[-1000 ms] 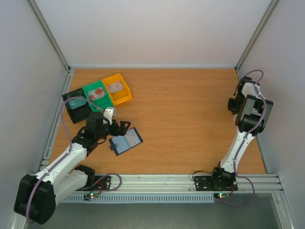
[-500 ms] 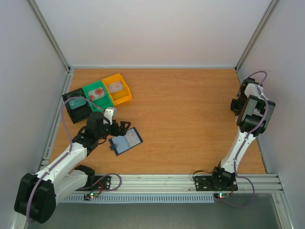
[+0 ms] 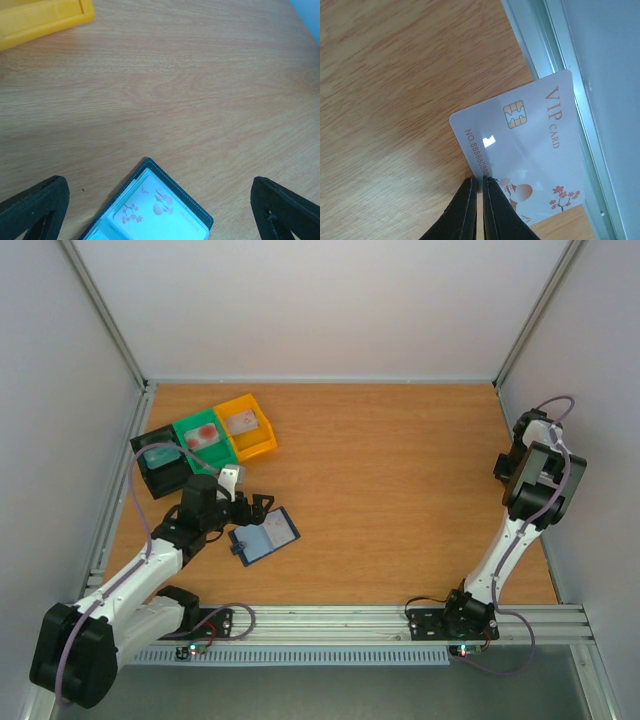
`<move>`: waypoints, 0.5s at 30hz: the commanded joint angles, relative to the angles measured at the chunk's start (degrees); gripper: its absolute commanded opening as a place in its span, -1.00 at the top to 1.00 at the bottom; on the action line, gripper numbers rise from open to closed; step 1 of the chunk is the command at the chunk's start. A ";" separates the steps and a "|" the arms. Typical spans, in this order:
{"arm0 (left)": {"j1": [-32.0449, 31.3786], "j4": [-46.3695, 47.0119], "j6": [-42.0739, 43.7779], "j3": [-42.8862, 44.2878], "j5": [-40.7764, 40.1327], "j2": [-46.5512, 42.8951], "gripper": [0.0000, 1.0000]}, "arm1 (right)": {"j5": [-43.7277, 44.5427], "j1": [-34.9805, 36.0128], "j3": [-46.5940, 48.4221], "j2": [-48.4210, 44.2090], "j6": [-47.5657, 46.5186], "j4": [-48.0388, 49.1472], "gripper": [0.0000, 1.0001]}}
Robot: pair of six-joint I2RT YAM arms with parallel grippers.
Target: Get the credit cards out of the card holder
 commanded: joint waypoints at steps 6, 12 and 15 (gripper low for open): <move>0.26 2.40 0.49 0.58 0.34 -0.58 -0.99 | -1.06 -0.84 -2.88 -1.52 0.62 0.02 0.88; 0.25 2.66 0.66 0.33 0.26 -0.75 -0.99 | -3.36 -0.85 -4.32 -5.25 0.51 1.72 0.86; 0.26 2.71 0.75 0.14 0.31 -1.04 -0.99 | -2.93 -0.84 -4.56 -5.88 0.67 2.06 0.86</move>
